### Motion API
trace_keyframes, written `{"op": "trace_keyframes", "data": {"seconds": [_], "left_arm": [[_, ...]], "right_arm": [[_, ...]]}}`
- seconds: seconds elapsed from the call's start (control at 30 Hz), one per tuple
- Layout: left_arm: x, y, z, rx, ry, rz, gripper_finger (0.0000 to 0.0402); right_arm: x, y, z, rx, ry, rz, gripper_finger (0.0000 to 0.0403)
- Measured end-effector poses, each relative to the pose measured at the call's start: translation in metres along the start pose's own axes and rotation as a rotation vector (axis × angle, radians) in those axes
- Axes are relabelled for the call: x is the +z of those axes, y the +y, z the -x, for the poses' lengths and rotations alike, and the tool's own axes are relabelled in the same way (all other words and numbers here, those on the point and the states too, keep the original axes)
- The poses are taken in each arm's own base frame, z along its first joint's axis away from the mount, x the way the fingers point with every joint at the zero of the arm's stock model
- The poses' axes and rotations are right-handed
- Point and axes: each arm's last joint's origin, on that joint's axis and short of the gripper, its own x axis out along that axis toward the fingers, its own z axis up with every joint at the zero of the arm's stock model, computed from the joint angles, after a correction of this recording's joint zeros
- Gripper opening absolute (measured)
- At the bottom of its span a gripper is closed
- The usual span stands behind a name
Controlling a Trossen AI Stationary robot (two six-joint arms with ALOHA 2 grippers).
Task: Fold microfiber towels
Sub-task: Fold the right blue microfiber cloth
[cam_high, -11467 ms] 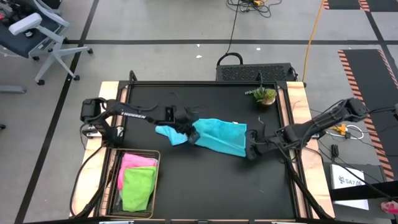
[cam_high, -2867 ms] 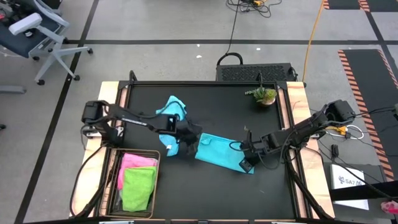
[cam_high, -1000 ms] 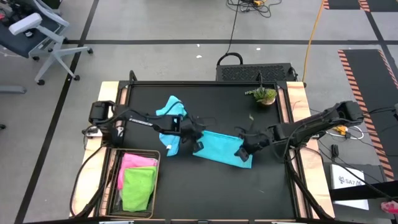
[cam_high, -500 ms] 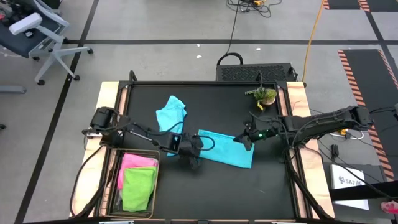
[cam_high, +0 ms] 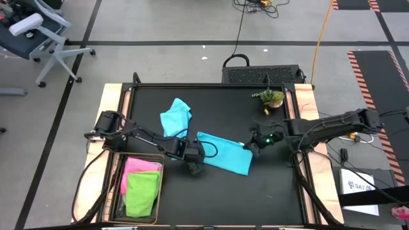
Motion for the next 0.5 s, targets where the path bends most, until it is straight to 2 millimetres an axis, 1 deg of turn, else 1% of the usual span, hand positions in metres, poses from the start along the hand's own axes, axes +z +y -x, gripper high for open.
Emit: {"op": "trace_keyframes", "data": {"seconds": [0.1, 0.23, 0.33, 0.5], "left_arm": [[0.004, 0.006, 0.001, 0.015, -0.006, -0.004, 0.0002], [0.011, 0.015, 0.002, 0.036, -0.022, 0.012, 0.0003], [0.014, 0.022, 0.001, 0.045, -0.022, 0.015, 0.0002], [0.022, 0.033, -0.001, 0.062, -0.035, 0.011, 0.0002]], "right_arm": [[-0.009, -0.008, -0.009, -0.088, 0.104, 0.002, 0.0], [-0.017, -0.012, -0.025, -0.153, 0.191, 0.011, 0.0], [-0.021, -0.014, -0.036, -0.174, 0.225, 0.019, 0.0], [-0.03, -0.018, -0.048, -0.226, 0.295, 0.037, 0.0]]}}
